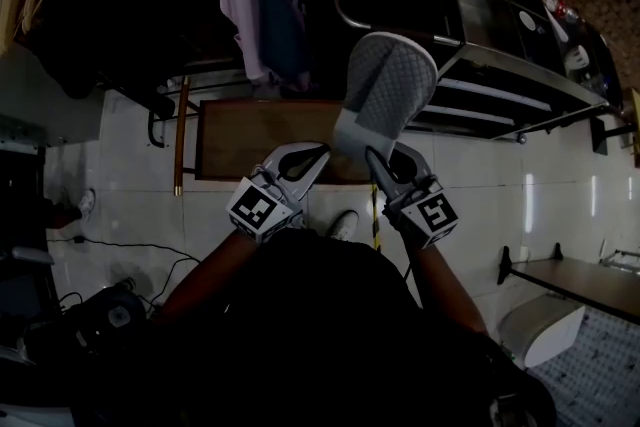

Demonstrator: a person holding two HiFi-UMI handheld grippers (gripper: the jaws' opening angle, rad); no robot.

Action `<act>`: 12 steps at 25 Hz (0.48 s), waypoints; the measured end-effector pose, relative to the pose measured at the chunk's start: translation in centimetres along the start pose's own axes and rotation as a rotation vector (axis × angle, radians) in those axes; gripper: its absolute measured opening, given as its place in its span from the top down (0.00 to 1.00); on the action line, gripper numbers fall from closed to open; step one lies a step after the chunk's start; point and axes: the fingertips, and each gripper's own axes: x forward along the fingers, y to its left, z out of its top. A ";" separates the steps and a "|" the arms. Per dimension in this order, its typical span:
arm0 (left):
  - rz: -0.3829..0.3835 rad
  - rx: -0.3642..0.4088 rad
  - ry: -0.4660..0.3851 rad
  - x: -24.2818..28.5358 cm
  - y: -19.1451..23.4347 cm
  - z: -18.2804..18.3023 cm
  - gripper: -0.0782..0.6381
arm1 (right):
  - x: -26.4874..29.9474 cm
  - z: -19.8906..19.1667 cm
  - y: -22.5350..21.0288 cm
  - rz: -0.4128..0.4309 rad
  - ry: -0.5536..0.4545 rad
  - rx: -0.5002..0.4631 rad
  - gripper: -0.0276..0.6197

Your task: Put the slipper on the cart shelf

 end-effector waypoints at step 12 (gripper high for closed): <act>-0.051 -0.016 0.021 1.2 0.4 -0.8 0.89 | -0.2 -1.7 -1.5 -0.059 0.014 0.021 0.86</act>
